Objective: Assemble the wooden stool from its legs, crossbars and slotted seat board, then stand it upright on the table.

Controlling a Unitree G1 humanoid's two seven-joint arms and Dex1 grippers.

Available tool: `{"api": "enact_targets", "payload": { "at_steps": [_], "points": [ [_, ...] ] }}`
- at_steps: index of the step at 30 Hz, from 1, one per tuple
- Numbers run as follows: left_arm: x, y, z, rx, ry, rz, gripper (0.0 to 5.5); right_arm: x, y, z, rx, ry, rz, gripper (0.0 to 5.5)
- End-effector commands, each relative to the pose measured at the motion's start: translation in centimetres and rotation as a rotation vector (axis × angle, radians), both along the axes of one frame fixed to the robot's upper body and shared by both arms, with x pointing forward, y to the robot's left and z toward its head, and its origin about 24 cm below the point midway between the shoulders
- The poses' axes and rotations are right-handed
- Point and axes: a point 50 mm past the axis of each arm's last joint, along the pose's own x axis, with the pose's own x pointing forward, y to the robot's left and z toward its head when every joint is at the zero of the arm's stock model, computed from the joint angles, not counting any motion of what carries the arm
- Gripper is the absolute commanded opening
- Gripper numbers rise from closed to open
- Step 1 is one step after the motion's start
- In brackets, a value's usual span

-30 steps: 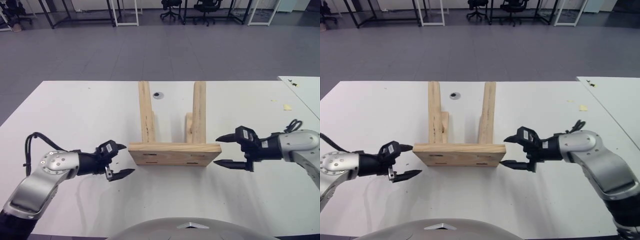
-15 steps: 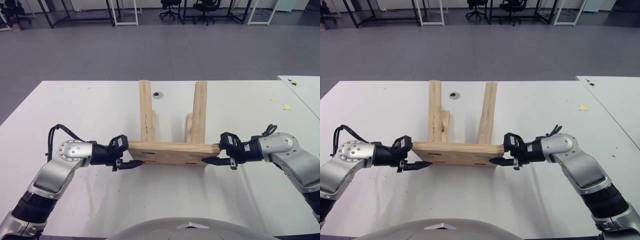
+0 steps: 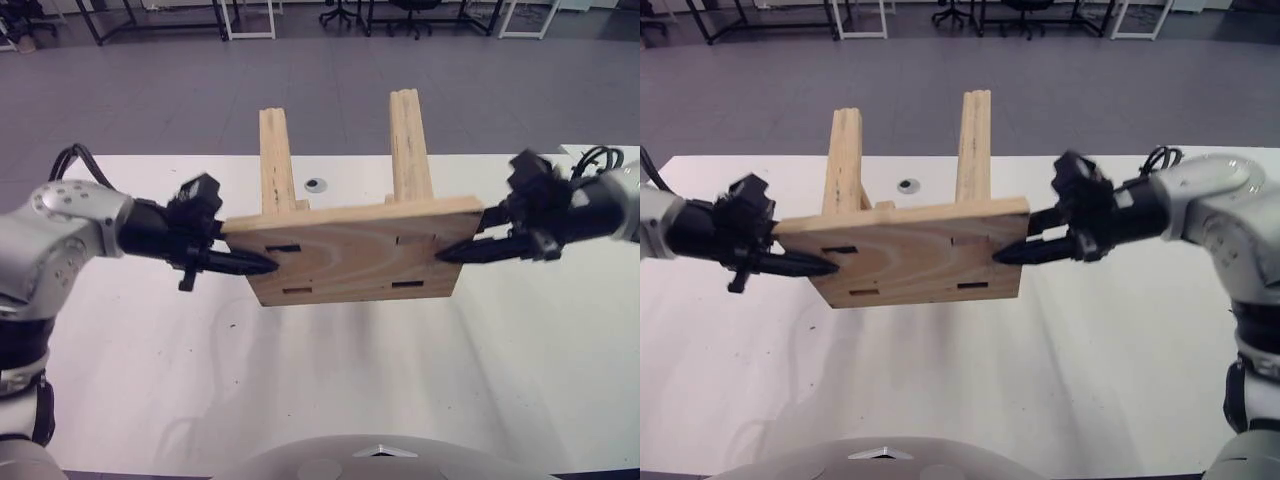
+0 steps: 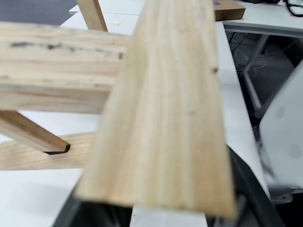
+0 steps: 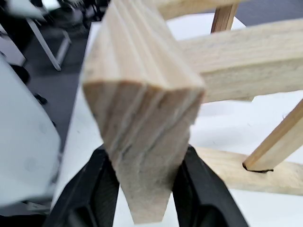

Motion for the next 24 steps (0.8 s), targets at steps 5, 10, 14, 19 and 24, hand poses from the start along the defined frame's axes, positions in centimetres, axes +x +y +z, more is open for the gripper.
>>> {"api": "enact_targets", "payload": {
  "at_steps": [5,10,14,19,24],
  "points": [
    [1.9,-2.2,10.3,-0.265,0.457,-0.197,1.42,-1.0,2.6,8.3,0.163,0.538,0.346,1.34],
    [2.8,-1.5,8.5,-0.277,0.73,-0.193,1.31,-1.2,1.9,7.0,0.18,0.852,0.373,1.34],
    [2.6,-1.6,7.0,-0.279,0.969,-0.264,1.31,-0.2,1.9,5.4,0.261,1.072,0.373,1.34],
    [3.0,-1.7,4.4,-0.3,1.17,-0.271,1.31,0.0,1.5,1.9,0.296,1.267,0.321,1.34],
    [3.4,-1.1,1.4,-0.246,1.205,-0.137,1.31,-0.3,1.1,-1.9,0.239,1.328,0.196,1.34]
  ]
}}
